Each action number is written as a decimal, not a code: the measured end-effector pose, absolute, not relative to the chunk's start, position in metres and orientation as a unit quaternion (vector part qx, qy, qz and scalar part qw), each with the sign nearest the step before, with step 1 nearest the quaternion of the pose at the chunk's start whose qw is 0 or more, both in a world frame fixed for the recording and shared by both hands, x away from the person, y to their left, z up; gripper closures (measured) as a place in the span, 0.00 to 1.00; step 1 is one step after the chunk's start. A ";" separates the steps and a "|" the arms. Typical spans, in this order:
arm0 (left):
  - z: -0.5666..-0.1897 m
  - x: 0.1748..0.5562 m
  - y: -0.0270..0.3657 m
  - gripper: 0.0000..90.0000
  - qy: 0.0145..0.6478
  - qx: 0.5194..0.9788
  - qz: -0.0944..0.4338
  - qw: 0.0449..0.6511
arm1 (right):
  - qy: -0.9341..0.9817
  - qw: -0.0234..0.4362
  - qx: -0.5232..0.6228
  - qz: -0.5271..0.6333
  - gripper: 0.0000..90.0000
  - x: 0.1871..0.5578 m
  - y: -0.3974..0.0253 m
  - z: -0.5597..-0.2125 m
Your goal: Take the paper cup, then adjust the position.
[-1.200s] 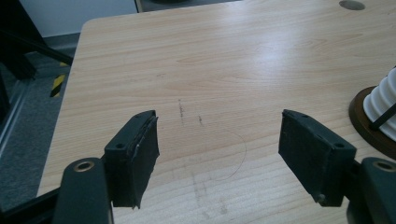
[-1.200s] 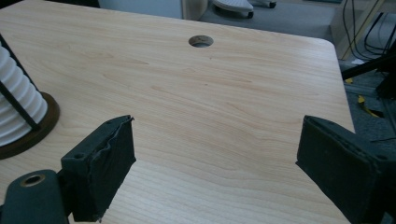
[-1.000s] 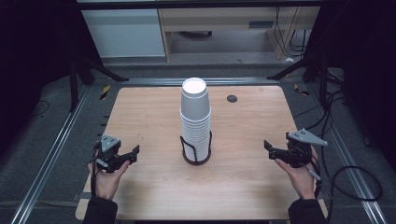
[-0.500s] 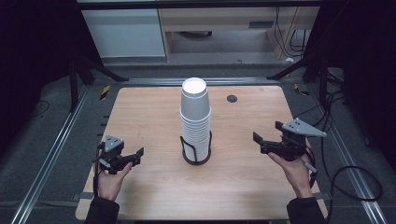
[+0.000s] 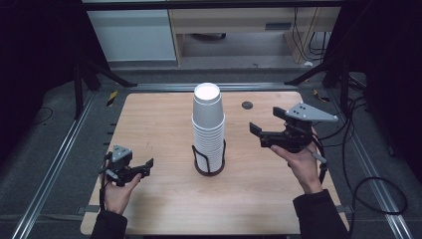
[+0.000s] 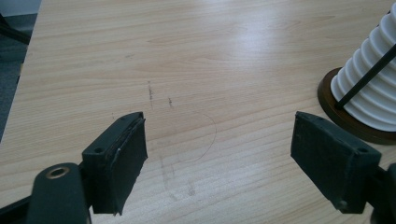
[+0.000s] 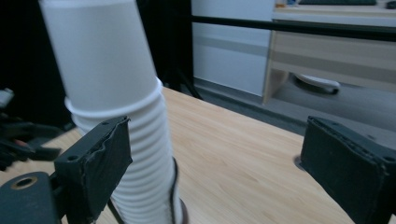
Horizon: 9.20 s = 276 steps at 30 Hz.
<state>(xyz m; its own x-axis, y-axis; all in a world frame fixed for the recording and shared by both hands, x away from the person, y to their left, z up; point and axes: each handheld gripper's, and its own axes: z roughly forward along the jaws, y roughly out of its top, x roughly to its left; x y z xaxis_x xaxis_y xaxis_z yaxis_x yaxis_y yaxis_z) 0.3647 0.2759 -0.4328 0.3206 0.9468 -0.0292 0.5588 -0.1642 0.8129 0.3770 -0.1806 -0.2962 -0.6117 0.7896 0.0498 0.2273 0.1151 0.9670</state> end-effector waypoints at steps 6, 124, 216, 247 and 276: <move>-0.435 0.366 0.274 0.20 0.522 0.723 0.254 0.374 | 0.700 0.233 0.330 0.589 0.09 0.379 -0.155 -0.275; -0.443 0.369 0.272 0.20 0.527 0.732 0.233 0.365 | 0.719 0.246 0.262 0.595 0.18 0.411 -0.071 -0.196; -0.421 0.350 0.212 0.20 0.379 0.816 0.173 0.401 | 0.877 0.090 0.170 0.440 0.17 0.369 -0.162 -0.408; -0.398 0.328 0.175 0.17 0.277 0.844 0.094 0.449 | 0.917 0.029 0.094 0.387 0.17 0.365 -0.114 -0.431; -0.392 0.337 0.134 0.13 0.237 0.862 0.055 0.445 | 0.927 0.038 0.059 0.368 0.17 0.368 -0.083 -0.424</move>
